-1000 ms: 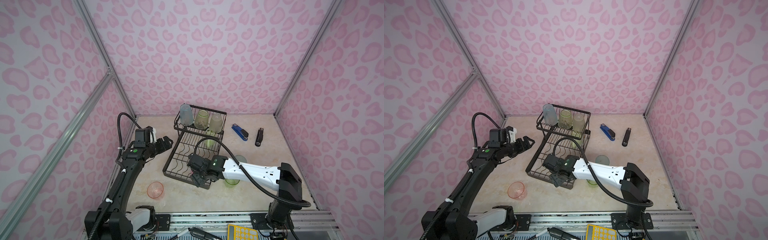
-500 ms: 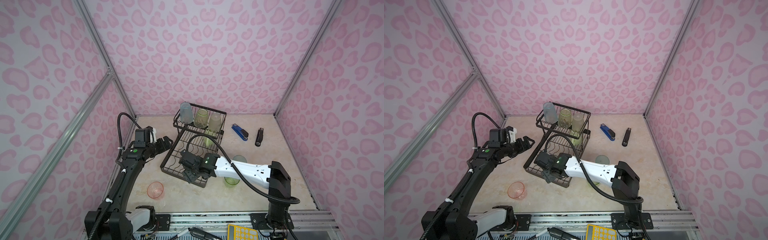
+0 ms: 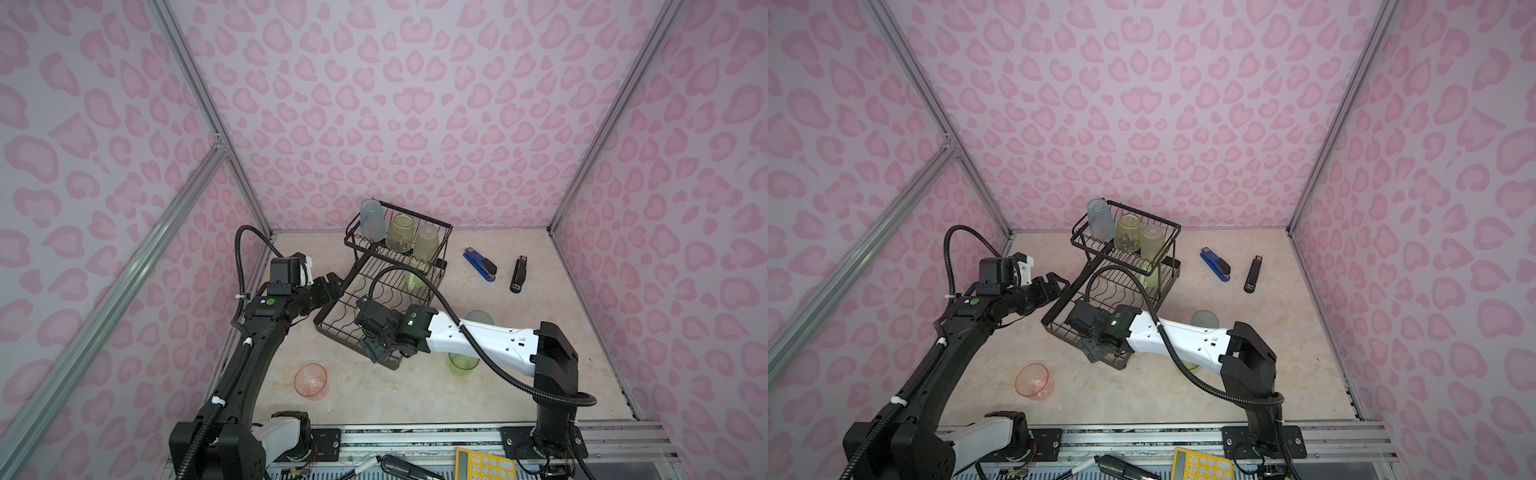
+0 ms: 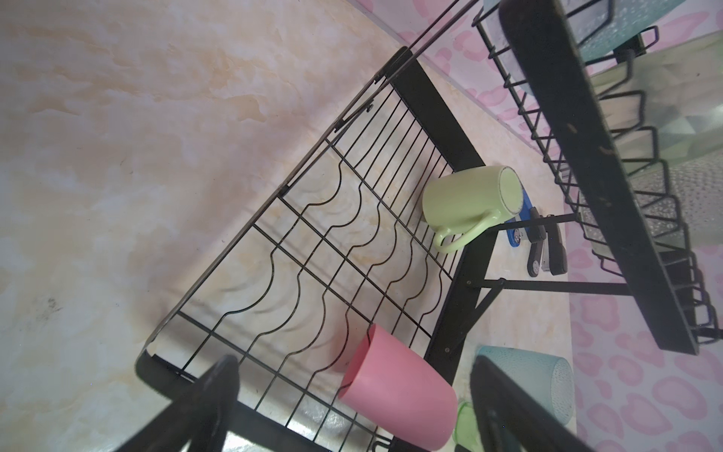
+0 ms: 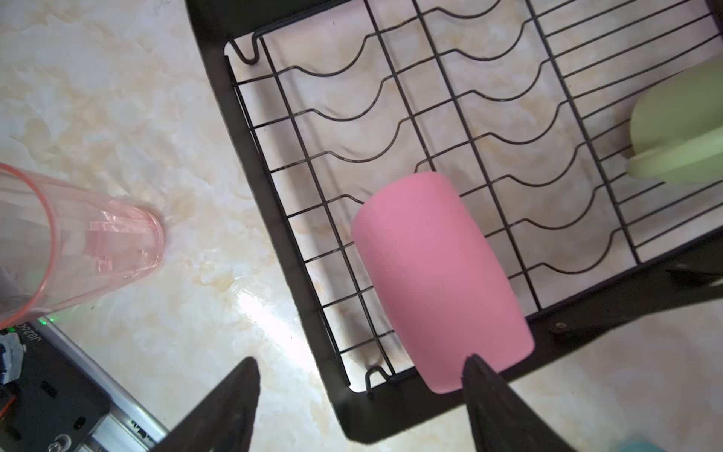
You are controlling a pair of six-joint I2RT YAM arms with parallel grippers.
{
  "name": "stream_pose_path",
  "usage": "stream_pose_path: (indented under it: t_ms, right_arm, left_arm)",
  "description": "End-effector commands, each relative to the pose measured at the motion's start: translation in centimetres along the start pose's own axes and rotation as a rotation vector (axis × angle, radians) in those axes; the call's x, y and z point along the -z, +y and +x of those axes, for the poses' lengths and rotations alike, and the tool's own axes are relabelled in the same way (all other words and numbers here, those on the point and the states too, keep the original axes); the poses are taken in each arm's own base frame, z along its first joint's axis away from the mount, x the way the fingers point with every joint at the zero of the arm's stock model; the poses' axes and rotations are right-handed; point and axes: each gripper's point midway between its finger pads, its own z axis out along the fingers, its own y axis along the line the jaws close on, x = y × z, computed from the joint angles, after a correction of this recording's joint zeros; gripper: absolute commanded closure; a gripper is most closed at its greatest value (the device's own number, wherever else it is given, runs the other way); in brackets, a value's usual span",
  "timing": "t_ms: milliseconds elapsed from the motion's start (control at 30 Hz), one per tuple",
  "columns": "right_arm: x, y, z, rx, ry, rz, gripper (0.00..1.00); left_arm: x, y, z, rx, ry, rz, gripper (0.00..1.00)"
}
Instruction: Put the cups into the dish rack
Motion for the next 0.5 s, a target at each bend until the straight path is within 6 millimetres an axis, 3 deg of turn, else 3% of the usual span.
stream_pose_path:
  t_ms: [0,100,200,467]
  right_arm:
    - [0.8,-1.0,-0.6,-0.026,-0.064,0.03,0.18]
    - [1.5,-1.6,-0.5,-0.044,-0.089,0.029,0.18]
    - [0.8,-2.3,0.8,-0.049,-0.079,0.029,0.16]
    - [-0.3,-3.5,1.5,0.069,-0.098,-0.031,0.13]
  left_arm:
    - [-0.2,-0.3,-0.5,-0.004,-0.019,0.018,0.06]
    - [-0.3,-0.2,-0.5,-0.001,-0.016,0.012,0.06]
    - [-0.3,-0.1,-0.4,0.001,-0.013,0.01,0.06]
    - [-0.5,0.0,-0.4,0.002,-0.01,0.005,0.06]
